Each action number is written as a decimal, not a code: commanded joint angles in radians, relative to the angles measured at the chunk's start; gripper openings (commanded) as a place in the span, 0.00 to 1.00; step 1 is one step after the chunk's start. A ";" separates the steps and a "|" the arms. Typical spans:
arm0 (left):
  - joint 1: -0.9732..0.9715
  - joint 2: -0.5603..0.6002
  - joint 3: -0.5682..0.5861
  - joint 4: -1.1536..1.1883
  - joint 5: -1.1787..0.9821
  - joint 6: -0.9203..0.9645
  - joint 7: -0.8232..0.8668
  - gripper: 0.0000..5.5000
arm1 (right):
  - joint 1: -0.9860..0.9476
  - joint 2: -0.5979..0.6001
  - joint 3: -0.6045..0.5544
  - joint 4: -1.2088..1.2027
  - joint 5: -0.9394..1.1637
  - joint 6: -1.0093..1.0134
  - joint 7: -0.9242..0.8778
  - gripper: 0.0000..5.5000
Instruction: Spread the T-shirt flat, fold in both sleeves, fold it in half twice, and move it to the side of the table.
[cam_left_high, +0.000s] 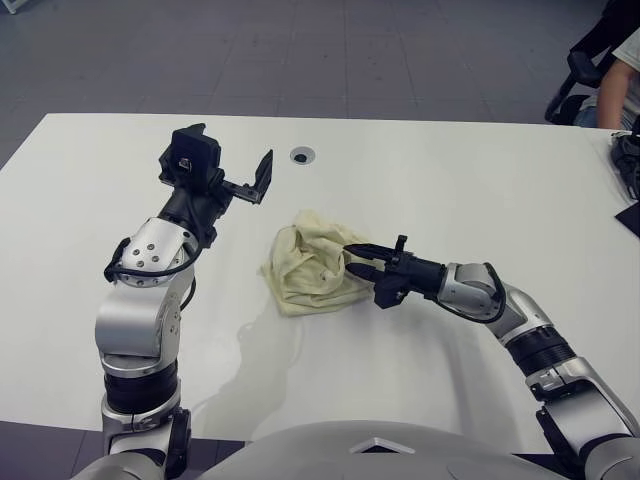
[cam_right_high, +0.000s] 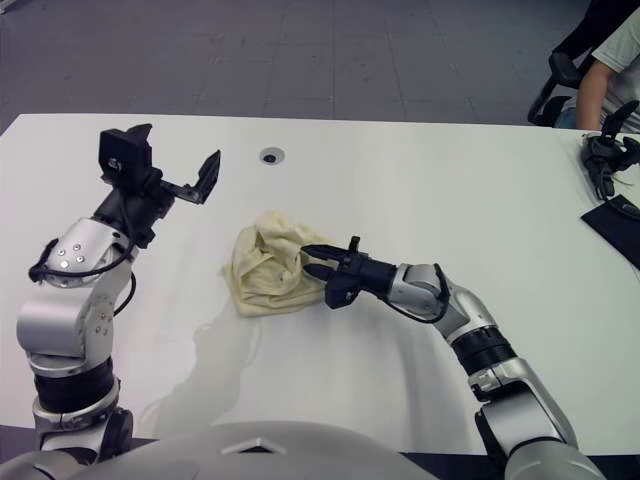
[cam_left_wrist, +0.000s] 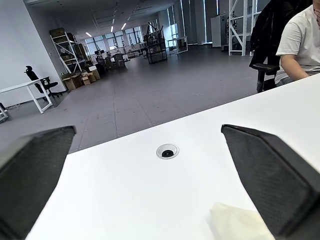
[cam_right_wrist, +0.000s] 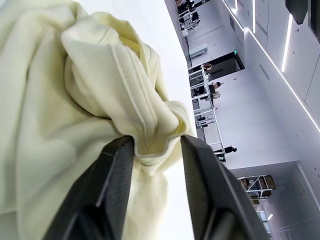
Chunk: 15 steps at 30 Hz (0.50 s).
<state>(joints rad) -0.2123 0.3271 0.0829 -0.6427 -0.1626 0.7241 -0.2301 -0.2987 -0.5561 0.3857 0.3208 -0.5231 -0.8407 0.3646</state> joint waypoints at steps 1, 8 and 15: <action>0.009 0.010 -0.004 -0.012 -0.007 0.018 -0.004 0.98 | 0.013 -0.008 0.000 -0.012 0.012 0.010 0.007 0.16; 0.033 0.048 0.006 -0.017 -0.004 0.002 -0.031 0.98 | 0.026 -0.025 -0.018 -0.031 0.030 0.020 0.010 0.01; 0.250 0.265 -0.045 -0.061 0.127 -0.293 -0.200 0.98 | 0.039 -0.075 -0.107 -0.277 0.243 0.164 0.115 0.01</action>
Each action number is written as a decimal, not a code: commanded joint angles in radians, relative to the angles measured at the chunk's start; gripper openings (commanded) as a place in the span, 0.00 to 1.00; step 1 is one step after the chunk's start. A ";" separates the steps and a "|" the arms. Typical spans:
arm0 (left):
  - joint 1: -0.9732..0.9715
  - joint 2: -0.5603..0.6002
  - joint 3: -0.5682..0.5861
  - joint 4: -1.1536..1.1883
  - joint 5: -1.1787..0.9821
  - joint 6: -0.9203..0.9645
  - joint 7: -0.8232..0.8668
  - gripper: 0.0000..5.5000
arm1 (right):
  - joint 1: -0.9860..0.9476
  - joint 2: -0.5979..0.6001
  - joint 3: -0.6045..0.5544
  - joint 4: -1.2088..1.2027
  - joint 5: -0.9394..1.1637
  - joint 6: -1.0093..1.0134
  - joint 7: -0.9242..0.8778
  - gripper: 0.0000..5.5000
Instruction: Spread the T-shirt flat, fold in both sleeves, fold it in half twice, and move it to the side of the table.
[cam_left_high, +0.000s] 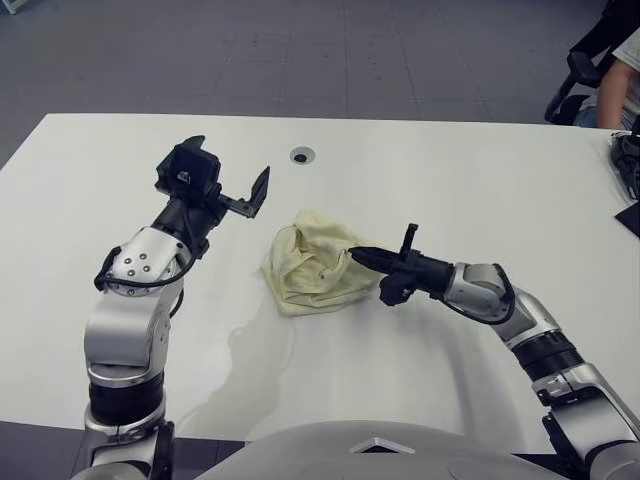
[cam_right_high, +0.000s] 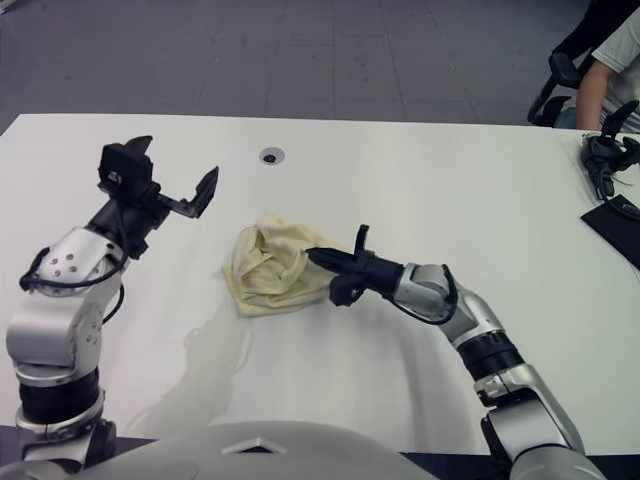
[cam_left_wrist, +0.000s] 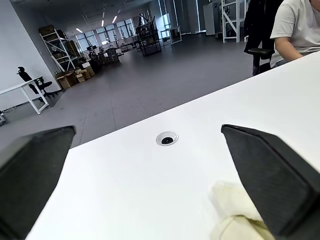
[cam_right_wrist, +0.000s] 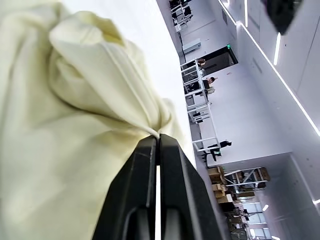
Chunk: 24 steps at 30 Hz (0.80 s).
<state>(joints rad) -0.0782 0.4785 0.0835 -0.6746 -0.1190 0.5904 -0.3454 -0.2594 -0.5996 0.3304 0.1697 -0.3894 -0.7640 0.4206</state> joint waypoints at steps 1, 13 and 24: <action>0.151 0.138 -0.056 -0.036 0.102 -0.217 -0.110 0.98 | -0.005 -0.040 -0.072 -0.161 0.146 0.127 0.077 0.01; 0.261 0.094 -0.188 -0.037 0.222 -0.396 -0.105 0.98 | -0.069 -0.040 -0.127 -0.296 0.253 0.317 0.187 0.01; 0.293 0.135 -0.297 0.056 0.445 -0.532 -0.113 0.95 | -0.079 -0.020 -0.134 -0.292 0.253 0.320 0.200 0.00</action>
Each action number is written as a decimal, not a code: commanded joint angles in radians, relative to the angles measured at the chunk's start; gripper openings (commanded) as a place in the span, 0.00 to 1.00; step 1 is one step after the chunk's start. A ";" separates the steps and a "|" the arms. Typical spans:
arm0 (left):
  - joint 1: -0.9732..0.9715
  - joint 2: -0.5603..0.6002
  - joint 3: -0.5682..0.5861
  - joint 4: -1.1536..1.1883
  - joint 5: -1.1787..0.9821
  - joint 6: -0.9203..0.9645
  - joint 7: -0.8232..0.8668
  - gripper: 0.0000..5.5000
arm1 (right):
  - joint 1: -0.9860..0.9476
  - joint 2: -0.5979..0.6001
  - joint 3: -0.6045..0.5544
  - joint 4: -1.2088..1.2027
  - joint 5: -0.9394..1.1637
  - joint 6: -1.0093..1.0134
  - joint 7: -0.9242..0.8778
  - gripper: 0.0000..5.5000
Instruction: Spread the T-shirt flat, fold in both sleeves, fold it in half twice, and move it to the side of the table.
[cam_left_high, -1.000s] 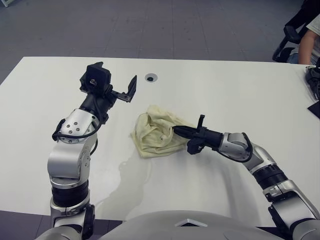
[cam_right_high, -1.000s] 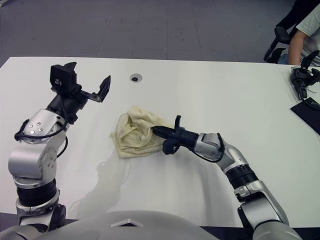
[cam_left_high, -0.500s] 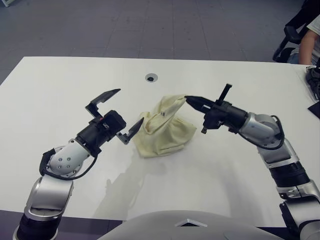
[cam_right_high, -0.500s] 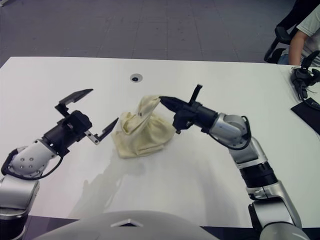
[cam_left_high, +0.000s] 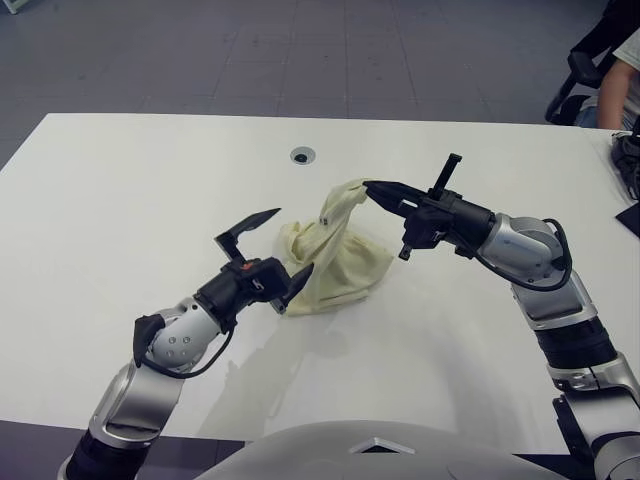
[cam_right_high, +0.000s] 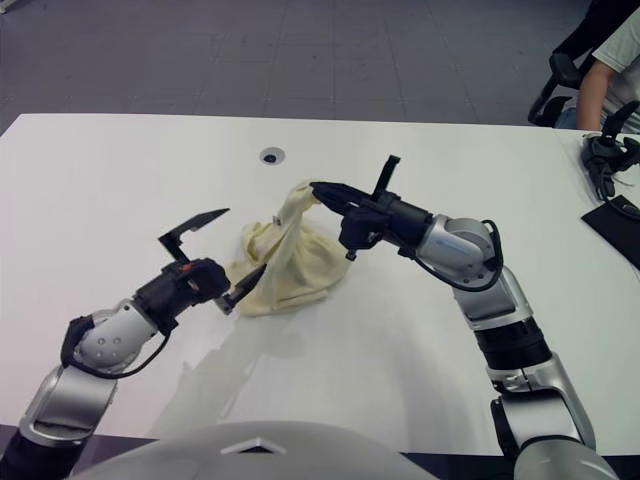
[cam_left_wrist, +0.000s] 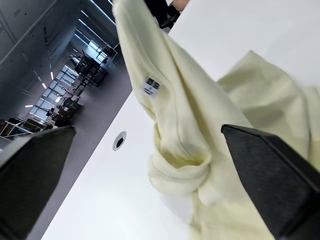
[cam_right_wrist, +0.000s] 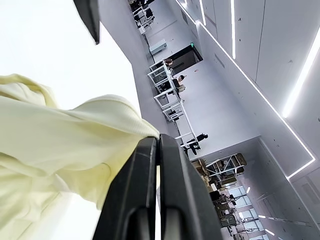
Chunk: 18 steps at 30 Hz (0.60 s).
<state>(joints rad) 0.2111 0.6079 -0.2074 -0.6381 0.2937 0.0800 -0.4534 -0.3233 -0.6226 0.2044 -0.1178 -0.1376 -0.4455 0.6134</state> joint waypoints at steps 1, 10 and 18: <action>0.000 0.001 0.000 0.028 0.045 -0.023 0.005 0.93 | -0.015 0.004 -0.009 -0.006 0.001 0.003 0.007 0.00; -0.032 -0.037 -0.012 0.089 0.085 -0.026 0.027 0.64 | 0.014 0.013 -0.016 -0.038 0.007 0.035 0.003 0.00; 0.038 -0.047 0.009 0.029 0.029 -0.023 -0.004 0.54 | -0.013 0.029 -0.012 -0.025 0.009 0.035 0.010 0.00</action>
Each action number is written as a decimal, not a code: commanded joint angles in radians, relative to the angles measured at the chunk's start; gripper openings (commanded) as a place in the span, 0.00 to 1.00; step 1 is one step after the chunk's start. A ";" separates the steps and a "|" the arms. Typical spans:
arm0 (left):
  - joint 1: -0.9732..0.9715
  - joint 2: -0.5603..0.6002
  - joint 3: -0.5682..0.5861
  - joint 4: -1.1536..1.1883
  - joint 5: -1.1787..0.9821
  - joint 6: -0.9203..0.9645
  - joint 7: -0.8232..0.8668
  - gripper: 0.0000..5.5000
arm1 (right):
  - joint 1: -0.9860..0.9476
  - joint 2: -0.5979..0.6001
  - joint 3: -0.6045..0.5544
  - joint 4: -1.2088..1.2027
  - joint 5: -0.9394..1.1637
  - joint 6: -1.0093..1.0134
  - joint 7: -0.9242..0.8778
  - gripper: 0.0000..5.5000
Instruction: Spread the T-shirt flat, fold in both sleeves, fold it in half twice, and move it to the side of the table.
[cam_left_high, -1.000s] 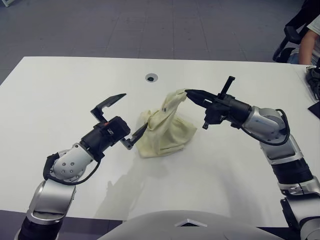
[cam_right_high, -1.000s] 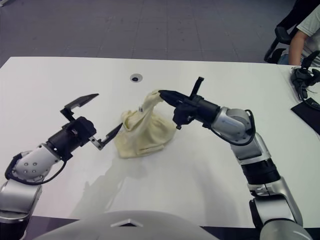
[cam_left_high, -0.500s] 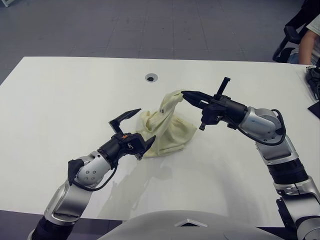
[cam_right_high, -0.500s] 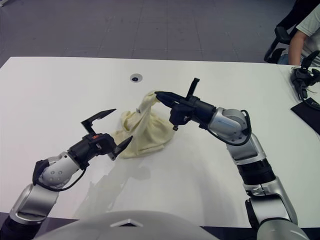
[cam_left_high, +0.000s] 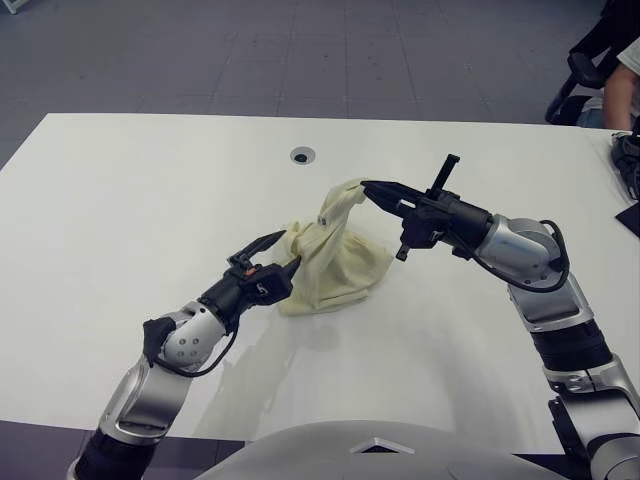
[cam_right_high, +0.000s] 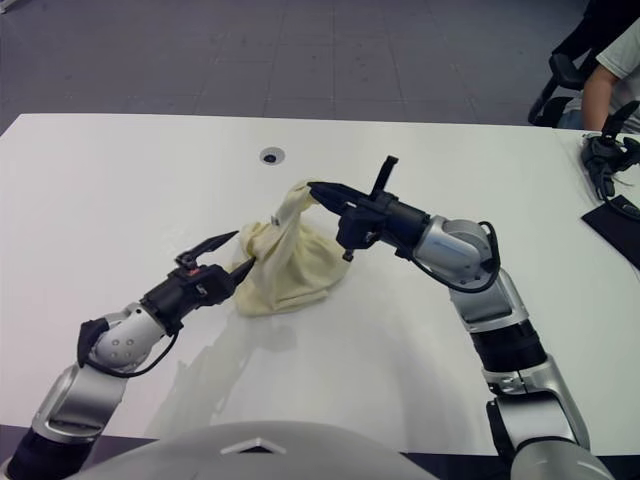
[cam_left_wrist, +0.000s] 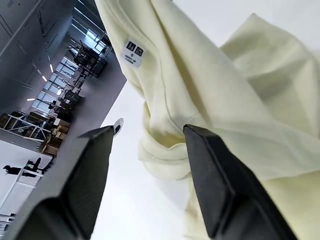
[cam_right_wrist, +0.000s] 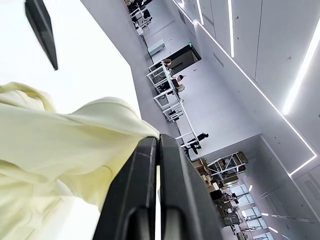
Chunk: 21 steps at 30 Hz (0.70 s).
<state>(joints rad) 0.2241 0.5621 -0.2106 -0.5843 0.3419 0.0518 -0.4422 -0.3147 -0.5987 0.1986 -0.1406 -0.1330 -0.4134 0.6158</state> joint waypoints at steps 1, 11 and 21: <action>0.025 0.000 0.009 -0.017 -0.014 0.002 -0.015 0.56 | -0.021 0.005 -0.008 -0.003 0.004 0.004 0.007 0.00; -0.041 -0.067 -0.070 0.093 0.093 -0.004 0.043 0.91 | -0.005 0.021 -0.006 -0.024 0.001 0.017 0.000 0.00; 0.008 -0.091 -0.002 0.101 0.100 0.019 0.095 0.89 | 0.011 0.034 -0.005 -0.043 0.001 0.033 -0.005 0.00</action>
<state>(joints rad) 0.2348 0.4840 -0.2165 -0.4866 0.4368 0.0551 -0.3500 -0.3102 -0.5715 0.1982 -0.1621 -0.1331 -0.3906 0.6141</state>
